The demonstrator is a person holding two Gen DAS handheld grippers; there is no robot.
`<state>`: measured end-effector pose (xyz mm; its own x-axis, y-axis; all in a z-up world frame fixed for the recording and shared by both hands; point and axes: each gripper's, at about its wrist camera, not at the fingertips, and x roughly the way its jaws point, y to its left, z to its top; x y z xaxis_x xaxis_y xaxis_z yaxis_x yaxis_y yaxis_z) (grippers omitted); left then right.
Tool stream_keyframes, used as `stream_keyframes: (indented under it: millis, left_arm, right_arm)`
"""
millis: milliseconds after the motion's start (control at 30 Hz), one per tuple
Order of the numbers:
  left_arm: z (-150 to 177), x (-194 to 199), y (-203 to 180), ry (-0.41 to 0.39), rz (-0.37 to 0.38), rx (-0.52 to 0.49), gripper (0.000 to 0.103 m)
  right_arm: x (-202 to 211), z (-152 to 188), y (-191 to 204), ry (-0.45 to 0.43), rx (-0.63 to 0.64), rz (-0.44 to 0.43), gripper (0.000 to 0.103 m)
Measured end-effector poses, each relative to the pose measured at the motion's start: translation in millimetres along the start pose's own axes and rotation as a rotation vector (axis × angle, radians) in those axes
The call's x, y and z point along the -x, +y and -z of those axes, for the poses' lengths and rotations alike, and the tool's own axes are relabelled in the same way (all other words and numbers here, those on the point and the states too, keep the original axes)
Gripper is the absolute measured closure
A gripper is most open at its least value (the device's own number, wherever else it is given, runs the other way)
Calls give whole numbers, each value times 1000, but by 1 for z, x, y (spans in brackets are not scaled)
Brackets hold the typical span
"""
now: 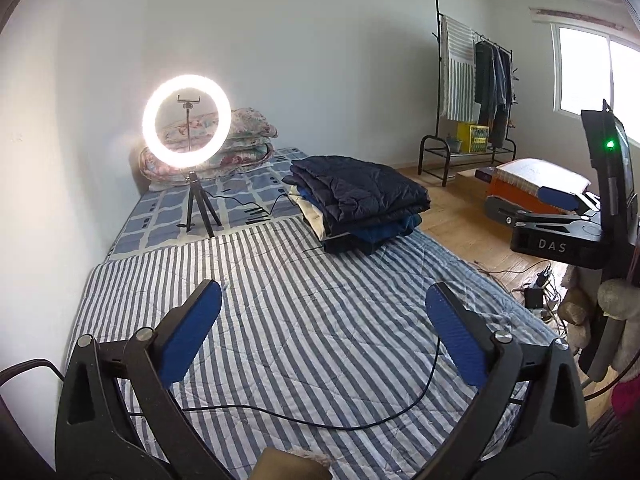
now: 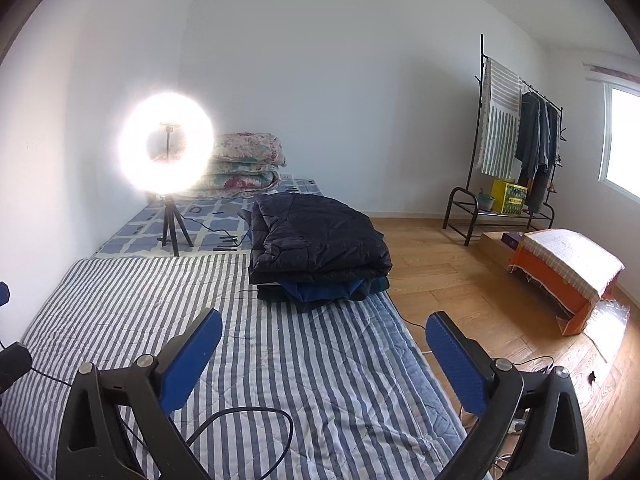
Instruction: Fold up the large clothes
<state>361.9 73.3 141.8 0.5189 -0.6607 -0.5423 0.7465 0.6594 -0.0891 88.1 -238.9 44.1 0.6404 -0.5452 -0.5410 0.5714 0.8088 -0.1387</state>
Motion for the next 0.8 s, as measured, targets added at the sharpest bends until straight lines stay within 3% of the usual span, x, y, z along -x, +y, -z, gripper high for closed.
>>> stream_keyframes:
  millis: [367,800]
  left_arm:
    - [5,-2,0,33,-11,7,0]
    - [6,4,-2,15,-29,-1,0]
  right_arm:
    - [-4,3,1,-3,3,14,0]
    - [-6,4,5,-2,3,18,0]
